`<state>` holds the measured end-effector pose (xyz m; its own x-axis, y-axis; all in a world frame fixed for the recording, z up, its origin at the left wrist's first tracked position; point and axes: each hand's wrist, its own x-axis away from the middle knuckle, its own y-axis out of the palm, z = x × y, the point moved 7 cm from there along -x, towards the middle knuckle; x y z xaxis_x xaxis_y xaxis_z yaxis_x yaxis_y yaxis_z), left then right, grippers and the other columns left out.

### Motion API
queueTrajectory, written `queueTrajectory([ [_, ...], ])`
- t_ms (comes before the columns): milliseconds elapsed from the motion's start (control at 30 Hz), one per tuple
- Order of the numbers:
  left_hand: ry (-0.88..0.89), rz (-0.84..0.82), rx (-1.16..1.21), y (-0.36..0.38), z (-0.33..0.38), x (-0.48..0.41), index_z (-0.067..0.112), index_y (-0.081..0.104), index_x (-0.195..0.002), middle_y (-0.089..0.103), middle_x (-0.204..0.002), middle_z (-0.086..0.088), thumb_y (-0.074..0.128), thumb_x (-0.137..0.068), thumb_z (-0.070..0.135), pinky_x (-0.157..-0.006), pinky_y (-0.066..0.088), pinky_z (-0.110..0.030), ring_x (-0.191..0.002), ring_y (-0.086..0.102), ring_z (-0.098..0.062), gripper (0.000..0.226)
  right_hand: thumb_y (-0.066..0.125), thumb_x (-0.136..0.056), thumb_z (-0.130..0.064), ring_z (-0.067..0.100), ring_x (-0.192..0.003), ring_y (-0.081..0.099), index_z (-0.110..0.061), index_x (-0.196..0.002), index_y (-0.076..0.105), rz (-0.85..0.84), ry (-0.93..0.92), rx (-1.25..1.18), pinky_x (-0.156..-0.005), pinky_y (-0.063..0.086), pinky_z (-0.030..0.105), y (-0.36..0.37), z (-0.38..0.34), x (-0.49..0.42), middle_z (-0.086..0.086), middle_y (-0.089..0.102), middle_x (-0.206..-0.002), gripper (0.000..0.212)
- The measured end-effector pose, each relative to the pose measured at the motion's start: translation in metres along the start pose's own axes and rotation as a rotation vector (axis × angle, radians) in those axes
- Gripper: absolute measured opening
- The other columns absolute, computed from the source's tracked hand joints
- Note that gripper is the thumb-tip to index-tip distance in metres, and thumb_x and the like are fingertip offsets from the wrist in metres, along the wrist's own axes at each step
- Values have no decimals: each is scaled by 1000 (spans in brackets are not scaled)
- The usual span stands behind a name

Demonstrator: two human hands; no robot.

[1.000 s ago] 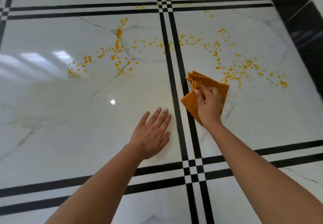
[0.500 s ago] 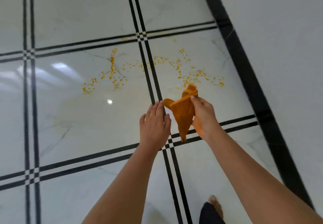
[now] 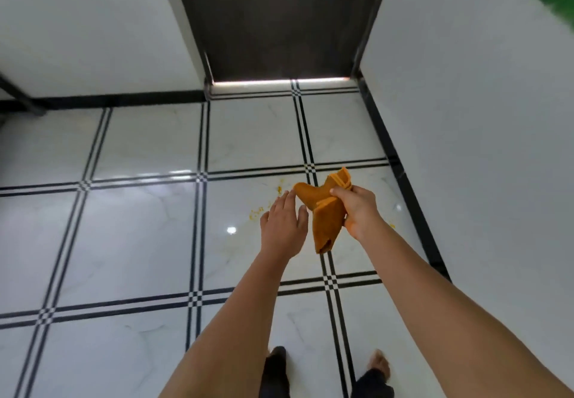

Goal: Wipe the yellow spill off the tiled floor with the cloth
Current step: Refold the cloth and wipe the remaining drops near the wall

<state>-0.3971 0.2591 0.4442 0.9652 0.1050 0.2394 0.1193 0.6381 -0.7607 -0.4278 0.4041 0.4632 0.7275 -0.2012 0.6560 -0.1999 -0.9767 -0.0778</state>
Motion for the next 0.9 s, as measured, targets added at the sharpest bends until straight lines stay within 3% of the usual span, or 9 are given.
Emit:
queueTrajectory([
  [200, -1, 99, 17, -121, -24, 11, 17, 23, -147, 29, -152, -4, 29, -100, 35, -111, 19, -43, -139, 25, -20, 50, 59, -84, -1, 27, -86, 61, -13, -91, 61, -92, -89, -26, -86, 52, 43, 93, -61, 67, 12, 63, -91, 14],
  [333, 6, 164, 30, -176, -39, -1, 17, 24, -146, 30, -151, -3, 30, -100, 36, -111, 20, -45, -139, 26, -21, 50, 59, -86, -4, 23, -79, 59, -13, -93, 61, -115, -151, -19, -80, 52, 41, 141, -91, 86, 9, 60, -84, 12],
  [533, 7, 196, -2, -229, -69, -41, 19, 22, -147, 30, -152, -3, 29, -100, 37, -111, 20, -46, -139, 26, -21, 51, 61, -88, -12, 30, -108, 55, -12, -123, 54, -119, -180, -27, -95, 46, 45, 208, -120, 76, 10, 56, -110, 36],
  [633, 19, 190, -35, -257, -85, -78, 20, 22, -147, 30, -151, -3, 29, -100, 38, -111, 20, -47, -139, 26, -21, 51, 60, -88, -12, 29, -106, 56, -13, -116, 57, -108, -179, -55, -97, 46, 46, 245, -137, 57, 11, 58, -113, 28],
  [767, 74, 132, -109, -287, -98, -131, 20, 20, -147, 30, -151, -3, 28, -100, 39, -111, 19, -47, -139, 26, -21, 51, 60, -88, -10, 25, -97, 58, -15, -95, 56, -89, -146, -122, -96, 47, 45, 288, -160, 30, 10, 60, -101, 9],
  [900, 105, 70, -185, -313, -112, -189, 21, 18, -148, 27, -153, -2, 26, -100, 42, -112, 17, -47, -141, 22, -21, 53, 61, -87, -11, 29, -100, 60, -13, -100, 59, -59, -130, -167, -95, 48, 48, 327, -187, 2, 14, 62, -106, 14],
])
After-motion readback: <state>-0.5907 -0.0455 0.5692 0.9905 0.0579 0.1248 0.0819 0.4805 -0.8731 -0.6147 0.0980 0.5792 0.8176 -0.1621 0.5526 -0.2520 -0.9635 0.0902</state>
